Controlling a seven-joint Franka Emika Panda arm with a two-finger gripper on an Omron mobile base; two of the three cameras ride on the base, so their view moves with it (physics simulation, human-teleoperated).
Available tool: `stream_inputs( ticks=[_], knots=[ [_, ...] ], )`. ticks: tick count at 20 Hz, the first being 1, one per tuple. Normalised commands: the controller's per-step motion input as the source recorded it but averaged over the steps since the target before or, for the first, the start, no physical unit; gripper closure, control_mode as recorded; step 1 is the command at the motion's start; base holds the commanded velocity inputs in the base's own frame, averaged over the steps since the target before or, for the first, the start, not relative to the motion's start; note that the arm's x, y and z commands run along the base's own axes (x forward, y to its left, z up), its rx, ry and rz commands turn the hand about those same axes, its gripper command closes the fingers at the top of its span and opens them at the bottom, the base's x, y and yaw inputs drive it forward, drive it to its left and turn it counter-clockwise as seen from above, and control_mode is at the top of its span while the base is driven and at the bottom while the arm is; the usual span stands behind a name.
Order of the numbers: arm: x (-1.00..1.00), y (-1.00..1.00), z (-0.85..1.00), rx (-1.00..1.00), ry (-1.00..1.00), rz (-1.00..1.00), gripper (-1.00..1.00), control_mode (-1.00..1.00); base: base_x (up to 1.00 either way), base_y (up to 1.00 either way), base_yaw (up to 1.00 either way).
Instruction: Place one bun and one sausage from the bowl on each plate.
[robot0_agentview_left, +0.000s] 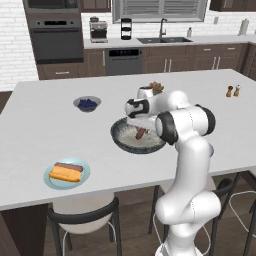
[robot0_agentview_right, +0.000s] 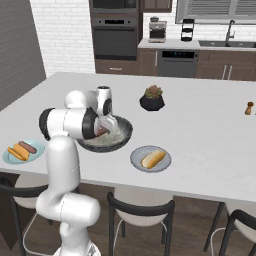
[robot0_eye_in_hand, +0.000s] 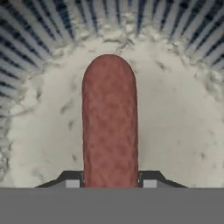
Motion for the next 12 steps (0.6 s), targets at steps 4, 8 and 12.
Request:
stream_inputs(
  ticks=[4, 8, 12],
  knots=[
    [-0.45, -0.89, 0.74, -0.05, -0.15, 0.0, 1.0, -1.0, 0.0, 0.0, 0.0],
    [-0.47, -1.0, 0.55, 0.0, -0.23, 0.01, 1.0, -1.0, 0.0, 0.0, 0.0],
    [-0.18, -1.0, 0.13, 0.03, -0.12, 0.05, 1.0, -1.0, 0.0, 0.0, 0.0]
  ],
)
